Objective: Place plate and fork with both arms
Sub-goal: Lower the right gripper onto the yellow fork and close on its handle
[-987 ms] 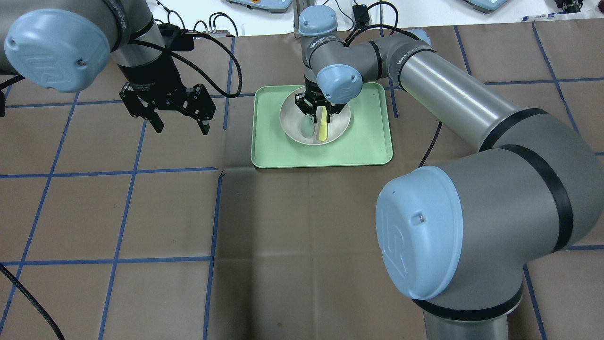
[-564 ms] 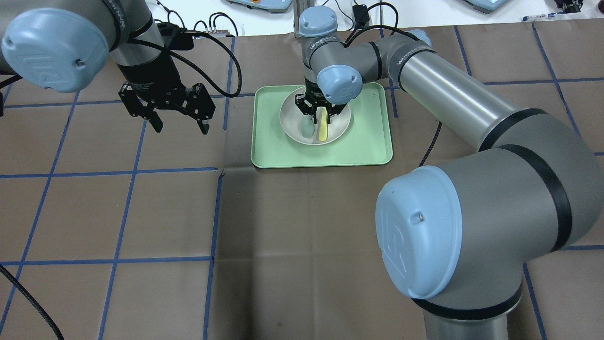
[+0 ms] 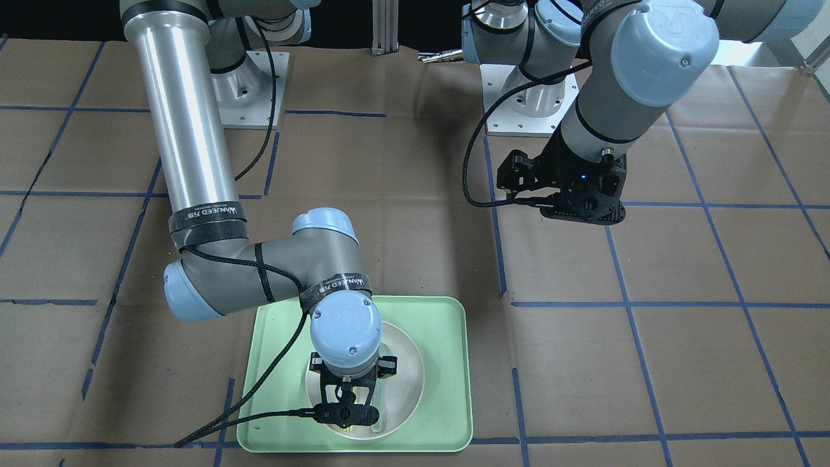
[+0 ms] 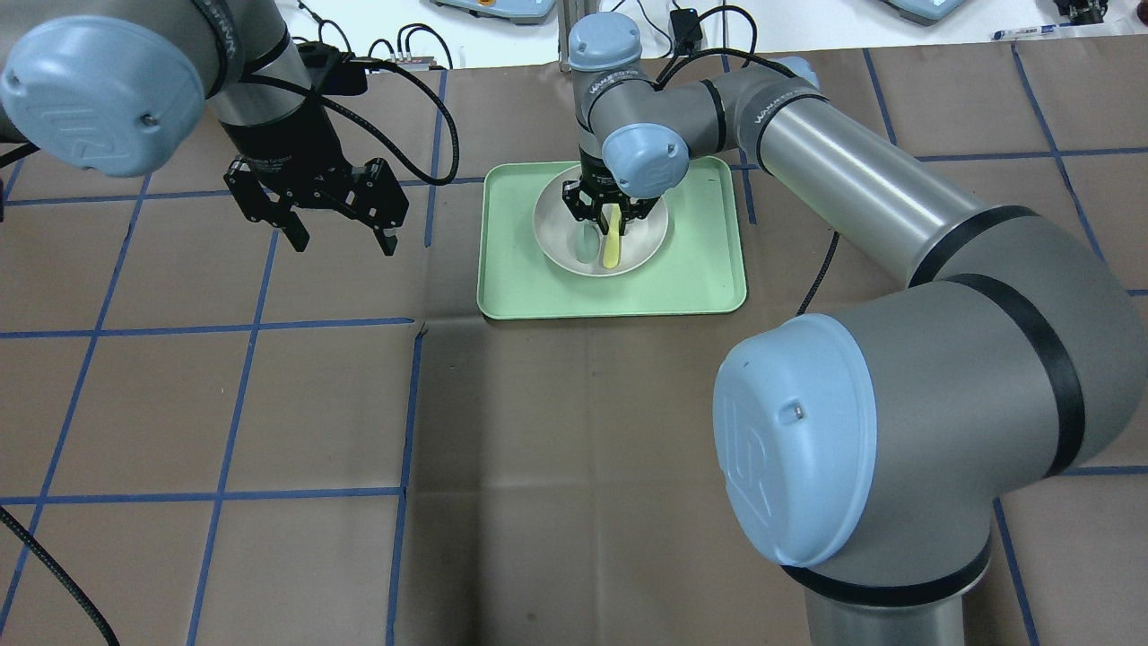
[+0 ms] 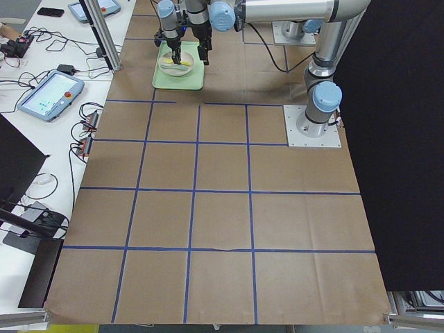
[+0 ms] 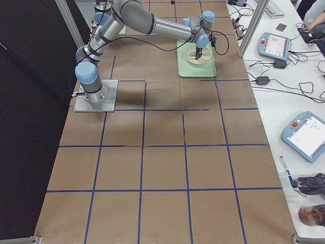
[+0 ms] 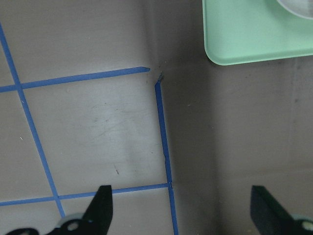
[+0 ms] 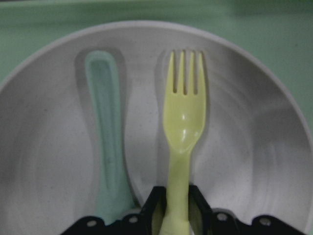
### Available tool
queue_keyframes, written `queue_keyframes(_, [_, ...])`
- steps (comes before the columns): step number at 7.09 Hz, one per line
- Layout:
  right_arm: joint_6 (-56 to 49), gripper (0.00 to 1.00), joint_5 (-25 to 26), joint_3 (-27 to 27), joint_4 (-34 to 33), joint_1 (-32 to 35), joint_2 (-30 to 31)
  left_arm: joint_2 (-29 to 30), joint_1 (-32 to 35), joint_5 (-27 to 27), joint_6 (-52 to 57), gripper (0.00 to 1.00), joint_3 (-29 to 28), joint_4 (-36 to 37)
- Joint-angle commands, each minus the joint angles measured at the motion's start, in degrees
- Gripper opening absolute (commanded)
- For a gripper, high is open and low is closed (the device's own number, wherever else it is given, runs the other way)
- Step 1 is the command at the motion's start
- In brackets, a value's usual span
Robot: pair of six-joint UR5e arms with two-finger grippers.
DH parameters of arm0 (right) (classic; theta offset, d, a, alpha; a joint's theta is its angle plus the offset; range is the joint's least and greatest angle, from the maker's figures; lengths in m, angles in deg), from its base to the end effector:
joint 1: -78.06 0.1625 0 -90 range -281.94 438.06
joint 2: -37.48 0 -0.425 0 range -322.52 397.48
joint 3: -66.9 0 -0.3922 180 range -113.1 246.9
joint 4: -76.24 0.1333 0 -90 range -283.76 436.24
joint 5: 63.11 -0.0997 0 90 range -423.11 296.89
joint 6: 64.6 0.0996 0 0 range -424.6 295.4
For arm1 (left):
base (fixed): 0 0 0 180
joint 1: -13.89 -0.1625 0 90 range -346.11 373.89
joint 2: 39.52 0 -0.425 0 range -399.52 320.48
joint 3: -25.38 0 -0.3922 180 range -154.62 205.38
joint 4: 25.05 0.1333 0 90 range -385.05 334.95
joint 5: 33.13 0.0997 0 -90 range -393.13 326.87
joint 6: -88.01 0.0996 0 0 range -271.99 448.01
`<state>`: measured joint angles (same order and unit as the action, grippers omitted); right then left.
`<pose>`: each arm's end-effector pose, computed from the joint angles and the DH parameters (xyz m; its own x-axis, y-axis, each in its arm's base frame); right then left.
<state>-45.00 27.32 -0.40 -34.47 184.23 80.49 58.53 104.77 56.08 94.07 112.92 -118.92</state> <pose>0.3394 -0.6945 0.1854 -0.9979 0.0588 0.0280 0.0603 0.9966 0.0563 -0.1428 -0.5297 0.4305 -0.9926 0.1171 0.0309 0.1206 0.9794 0.1620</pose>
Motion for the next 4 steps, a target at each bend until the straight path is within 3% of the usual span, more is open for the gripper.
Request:
queue_keyframes(1, [0.0,0.19,0.0,0.2,0.1,0.0,0.0,-0.2,0.0,0.0,0.0,1.00,0.4,0.0])
queue_keyframes(3, [0.0,0.04,0.0,0.7,0.4,0.0,0.0,-0.4,0.0,0.0,-0.1,1.00,0.4,0.0])
queue_keyframes(4, [0.0,0.01,0.0,0.8,0.4,0.0,0.0,-0.4,0.0,-0.1,-0.1,1.00,0.4,0.0])
